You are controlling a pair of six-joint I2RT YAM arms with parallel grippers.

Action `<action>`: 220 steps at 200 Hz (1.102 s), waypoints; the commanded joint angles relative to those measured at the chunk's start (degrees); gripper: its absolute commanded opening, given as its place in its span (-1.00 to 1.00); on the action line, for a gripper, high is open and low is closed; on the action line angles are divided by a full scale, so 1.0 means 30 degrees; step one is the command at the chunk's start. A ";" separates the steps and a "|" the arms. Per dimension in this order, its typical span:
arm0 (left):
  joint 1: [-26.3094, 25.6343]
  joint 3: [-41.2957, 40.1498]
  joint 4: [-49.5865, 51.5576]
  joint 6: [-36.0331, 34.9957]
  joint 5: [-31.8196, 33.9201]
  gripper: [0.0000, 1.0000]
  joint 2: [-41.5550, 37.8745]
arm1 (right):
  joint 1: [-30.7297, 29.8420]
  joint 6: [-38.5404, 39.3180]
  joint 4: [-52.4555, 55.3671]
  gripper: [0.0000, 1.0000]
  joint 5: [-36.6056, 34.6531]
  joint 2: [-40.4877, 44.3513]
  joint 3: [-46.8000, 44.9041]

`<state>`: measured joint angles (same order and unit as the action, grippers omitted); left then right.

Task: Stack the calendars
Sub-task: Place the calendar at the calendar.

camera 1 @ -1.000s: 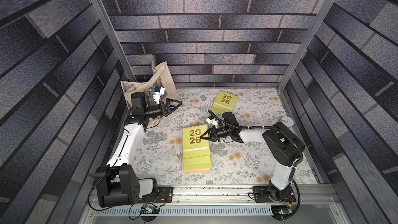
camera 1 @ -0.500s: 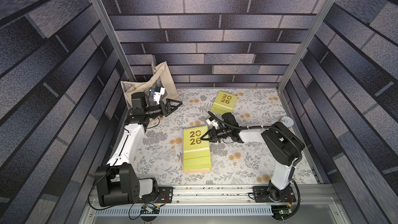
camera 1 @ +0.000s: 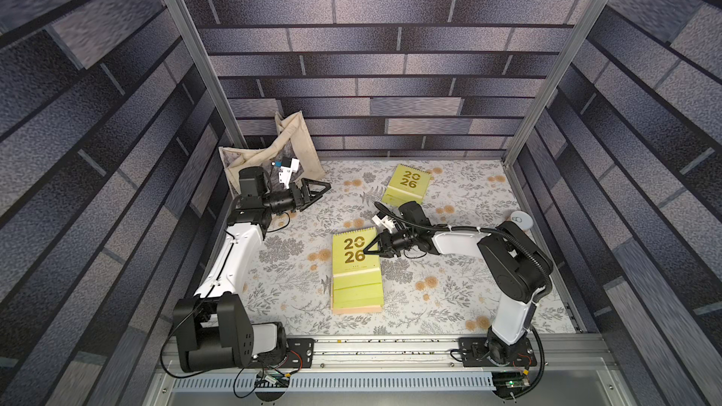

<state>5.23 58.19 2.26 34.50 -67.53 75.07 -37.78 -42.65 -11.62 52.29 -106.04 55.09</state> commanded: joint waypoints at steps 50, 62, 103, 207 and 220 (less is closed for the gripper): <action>-0.0134 -0.0128 -0.0550 0.0242 -0.0340 1.00 0.0187 | -0.0355 0.1889 0.3235 -0.38 -0.1531 0.0655 0.0752; -0.0155 -0.0148 -0.0578 0.0268 -0.0370 1.00 0.0202 | -0.0356 0.2021 0.3434 -0.37 -0.1725 0.0760 0.0868; -0.0177 -0.0087 -0.0637 0.0304 -0.0372 1.00 0.0319 | -0.0500 0.2479 0.4333 -0.34 -0.2193 0.1120 0.1373; -0.0265 -0.0227 -0.0754 0.0361 -0.0312 1.00 0.0294 | -0.0726 0.4360 0.8273 0.09 -0.3986 0.1712 0.3226; -0.0251 -0.0240 -0.0754 0.0343 -0.0311 1.00 0.0246 | -0.0722 0.4452 0.8602 0.11 -0.4148 0.1675 0.3329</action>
<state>4.82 58.19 0.86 34.94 -67.53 75.92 -39.40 -31.59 9.89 41.60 -102.59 63.48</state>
